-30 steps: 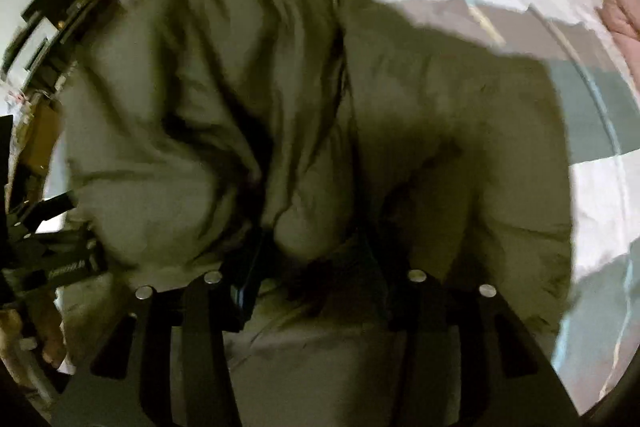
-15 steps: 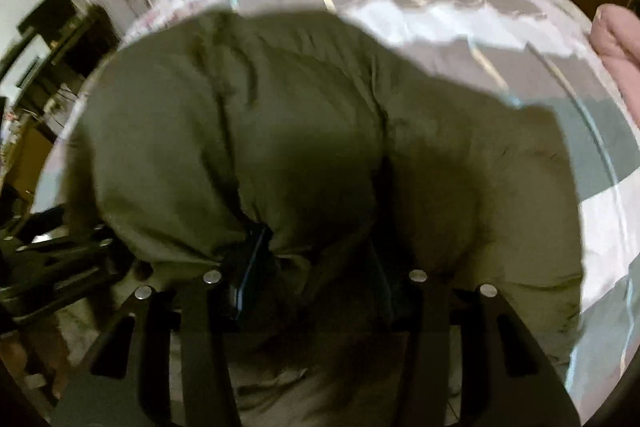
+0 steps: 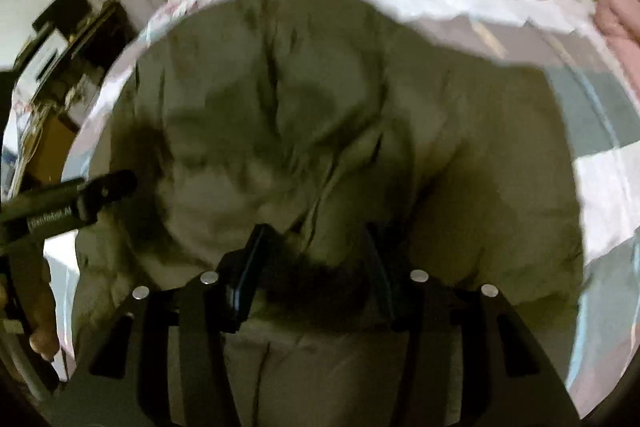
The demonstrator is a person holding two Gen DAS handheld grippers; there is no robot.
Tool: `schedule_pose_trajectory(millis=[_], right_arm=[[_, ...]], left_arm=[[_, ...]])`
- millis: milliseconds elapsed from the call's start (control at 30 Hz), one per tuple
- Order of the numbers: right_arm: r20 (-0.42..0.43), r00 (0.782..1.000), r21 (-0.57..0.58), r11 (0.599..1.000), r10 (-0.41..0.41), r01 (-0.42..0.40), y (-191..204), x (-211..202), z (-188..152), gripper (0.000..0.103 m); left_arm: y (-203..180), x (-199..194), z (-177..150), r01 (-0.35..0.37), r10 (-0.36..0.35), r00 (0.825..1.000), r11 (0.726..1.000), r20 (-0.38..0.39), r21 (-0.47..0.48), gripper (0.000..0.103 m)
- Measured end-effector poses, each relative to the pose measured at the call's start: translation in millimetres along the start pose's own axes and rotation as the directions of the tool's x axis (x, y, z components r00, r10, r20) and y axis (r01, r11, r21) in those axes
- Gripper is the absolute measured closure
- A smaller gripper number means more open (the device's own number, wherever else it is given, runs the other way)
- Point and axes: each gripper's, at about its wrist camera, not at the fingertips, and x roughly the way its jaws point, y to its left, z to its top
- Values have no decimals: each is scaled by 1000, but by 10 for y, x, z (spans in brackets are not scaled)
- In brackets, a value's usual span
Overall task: Fold large clothes
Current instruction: 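Grasp the jacket hem with both tools and fold it toward the hood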
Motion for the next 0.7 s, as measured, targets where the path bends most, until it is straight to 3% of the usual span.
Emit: schedule_pose_trajectory(millis=[133, 267, 400, 533, 700], right_arm=[[-36, 999, 6, 1000, -14, 14, -27, 328, 24, 49], [-19, 999, -33, 999, -32, 32, -14, 474, 53, 48], [-32, 999, 15, 1000, -9, 9, -76, 334, 71, 47], [-44, 999, 48, 999, 16, -14, -103, -10, -49, 46], [-87, 996, 11, 1000, 17, -16, 13, 61, -195, 46]], left_arm=[[-205, 503, -77, -63, 73, 989, 994, -125, 85, 2], [-234, 646, -52, -72, 83, 989, 993, -125, 93, 2], [-140, 510, -48, -43, 49, 989, 998, -136, 46, 2], [-72, 175, -101, -40, 44, 995, 998, -84, 51, 2], [-150, 86, -232, -45, 54, 996, 990, -66, 135, 2]])
